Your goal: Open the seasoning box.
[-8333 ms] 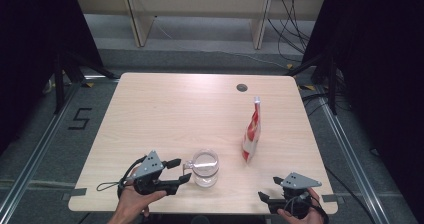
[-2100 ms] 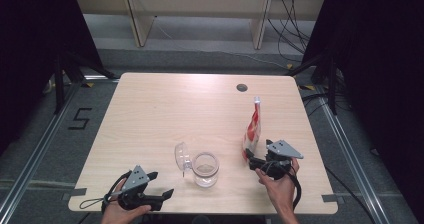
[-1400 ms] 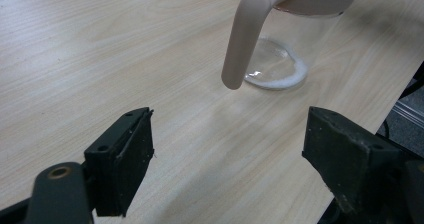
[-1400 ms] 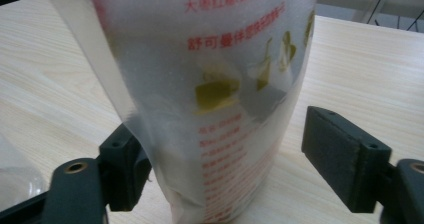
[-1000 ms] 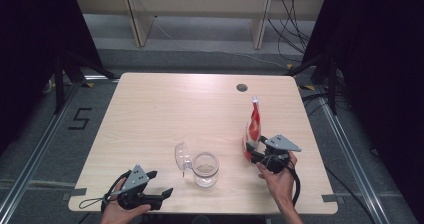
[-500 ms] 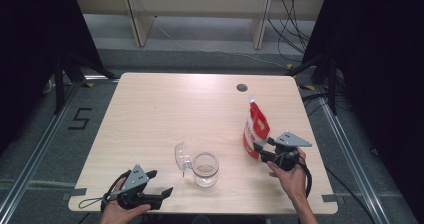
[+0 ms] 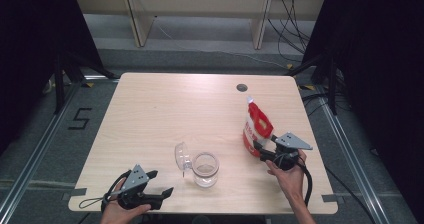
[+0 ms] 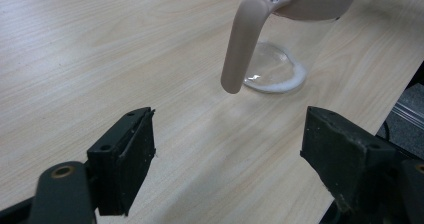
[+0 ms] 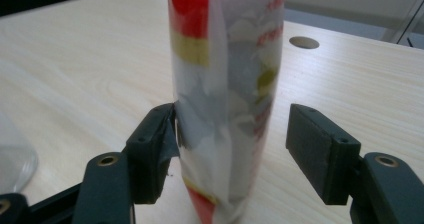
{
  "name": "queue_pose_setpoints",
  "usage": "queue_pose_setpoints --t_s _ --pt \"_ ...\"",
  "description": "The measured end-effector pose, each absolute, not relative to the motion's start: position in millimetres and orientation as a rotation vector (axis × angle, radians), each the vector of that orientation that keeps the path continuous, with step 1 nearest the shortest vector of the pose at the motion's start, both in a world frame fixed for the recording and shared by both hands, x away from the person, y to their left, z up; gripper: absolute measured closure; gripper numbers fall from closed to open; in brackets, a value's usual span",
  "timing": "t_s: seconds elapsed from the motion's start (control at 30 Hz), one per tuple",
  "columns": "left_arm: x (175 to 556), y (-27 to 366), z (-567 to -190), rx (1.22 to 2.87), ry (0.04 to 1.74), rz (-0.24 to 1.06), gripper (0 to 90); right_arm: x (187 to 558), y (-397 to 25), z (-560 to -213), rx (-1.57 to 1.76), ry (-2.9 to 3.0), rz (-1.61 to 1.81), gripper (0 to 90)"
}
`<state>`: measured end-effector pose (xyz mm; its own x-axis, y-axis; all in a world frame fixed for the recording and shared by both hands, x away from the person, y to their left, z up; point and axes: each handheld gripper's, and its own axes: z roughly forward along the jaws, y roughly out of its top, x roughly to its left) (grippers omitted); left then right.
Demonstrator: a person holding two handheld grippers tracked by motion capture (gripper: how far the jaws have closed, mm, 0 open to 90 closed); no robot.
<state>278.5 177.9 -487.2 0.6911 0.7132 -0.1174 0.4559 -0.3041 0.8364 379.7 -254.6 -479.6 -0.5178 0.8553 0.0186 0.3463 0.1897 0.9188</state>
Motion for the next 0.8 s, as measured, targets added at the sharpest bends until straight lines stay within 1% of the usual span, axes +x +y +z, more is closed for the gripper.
queue_pose_setpoints --t_s 0.03,0.07,0.17,0.23,0.37,0.43,0.47,0.5,0.63,0.8 --pt "278 177 -488 1.942 0.927 0.33 20.7 380 -255 -480 1.121 1.96 1.306 36.0" --pt "278 177 -488 1.943 0.924 0.331 20.7 381 -253 -481 1.139 1.938 1.312 34.1" --pt "279 177 -487 1.959 0.9 0.346 20.7 385 -251 -486 1.165 1.917 1.312 33.2" --pt "278 176 -488 1.945 0.921 0.327 20.6 386 -248 -488 1.188 1.905 1.342 33.8" --pt "278 177 -488 1.948 0.911 0.337 20.4 392 -245 -492 1.18 1.894 1.346 33.6" --pt "278 177 -488 1.951 0.914 0.335 20.4 393 -242 -494 1.215 1.867 1.376 34.9" --pt "278 177 -488 1.949 0.916 0.334 20.5 394 -240 -496 1.22 1.855 1.39 37.5" --pt "278 177 -488 1.949 0.923 0.331 20.5 394 -240 -496 1.22 1.855 1.39 37.5" --pt "278 177 -487 1.955 0.909 0.337 20.5 397 -240 -495 1.172 1.863 1.365 41.6" --pt "279 178 -487 1.959 0.902 0.343 20.5 392 -243 -492 1.143 1.91 1.351 43.7"
